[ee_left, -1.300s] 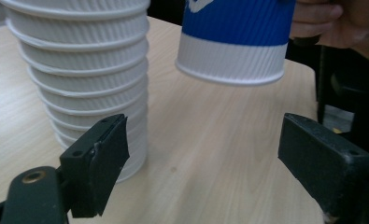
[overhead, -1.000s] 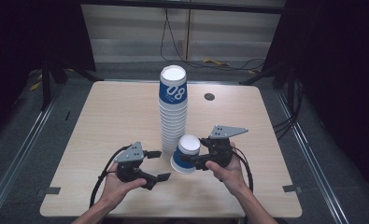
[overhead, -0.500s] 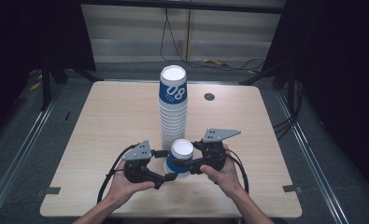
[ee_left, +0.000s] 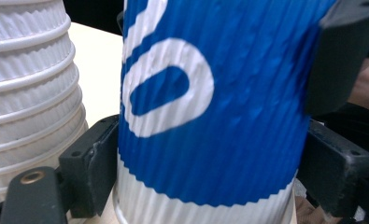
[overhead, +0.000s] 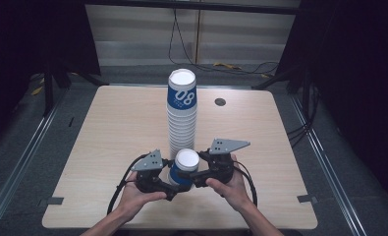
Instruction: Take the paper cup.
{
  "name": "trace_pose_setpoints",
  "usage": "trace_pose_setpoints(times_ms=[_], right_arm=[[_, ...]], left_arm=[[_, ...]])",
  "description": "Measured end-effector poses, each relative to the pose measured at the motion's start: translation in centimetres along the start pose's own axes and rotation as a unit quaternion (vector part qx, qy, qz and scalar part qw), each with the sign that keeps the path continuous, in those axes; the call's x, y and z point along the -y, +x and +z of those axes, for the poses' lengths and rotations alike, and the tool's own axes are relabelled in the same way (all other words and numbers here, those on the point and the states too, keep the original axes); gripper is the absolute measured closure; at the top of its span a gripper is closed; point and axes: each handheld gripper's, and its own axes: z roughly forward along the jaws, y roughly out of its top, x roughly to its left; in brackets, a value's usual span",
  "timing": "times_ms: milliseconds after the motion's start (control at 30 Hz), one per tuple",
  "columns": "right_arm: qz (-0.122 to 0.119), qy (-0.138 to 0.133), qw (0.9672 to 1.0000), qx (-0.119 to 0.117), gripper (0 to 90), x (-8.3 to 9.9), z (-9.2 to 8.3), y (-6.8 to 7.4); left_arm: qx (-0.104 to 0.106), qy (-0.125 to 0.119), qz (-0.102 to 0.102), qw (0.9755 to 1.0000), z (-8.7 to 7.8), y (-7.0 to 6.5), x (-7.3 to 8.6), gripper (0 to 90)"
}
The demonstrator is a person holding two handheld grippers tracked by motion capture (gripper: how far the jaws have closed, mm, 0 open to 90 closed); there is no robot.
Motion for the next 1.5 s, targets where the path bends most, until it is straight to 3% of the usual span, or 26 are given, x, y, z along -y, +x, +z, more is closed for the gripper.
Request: trace_pose_setpoints(times_ms=[333,567,700,967,1267,1500], right_arm=[[0.016,-0.002,0.9998,-0.010,27.8,0.3,0.0,-0.4],[0.009,0.008,0.9999,-0.012,26.1,0.2,0.2,-0.2],[0.016,0.007,0.9998,-0.013,20.2,0.2,0.2,-0.2],[0.024,0.006,0.9997,-0.008,13.9,0.2,-0.2,-0.5],[0.026,0.016,0.9995,-0.006,14.0,0.1,-1.0,-0.9],[0.023,0.028,0.9993,-0.004,14.0,0.1,-1.4,-1.4]], left_arm=[[-0.005,0.013,0.025,0.9996,-0.5,0.1,-0.1,19.4],[-0.001,0.017,0.030,0.9994,-0.5,0.0,0.0,20.2],[-0.001,0.027,0.031,0.9992,-0.3,0.0,0.0,20.3],[-0.004,0.038,0.024,0.9990,-0.7,0.2,0.1,20.3],[-0.007,0.047,0.005,0.9989,-1.5,1.1,0.5,20.3],[-0.013,0.055,0.002,0.9984,-2.2,1.7,0.5,20.4]])
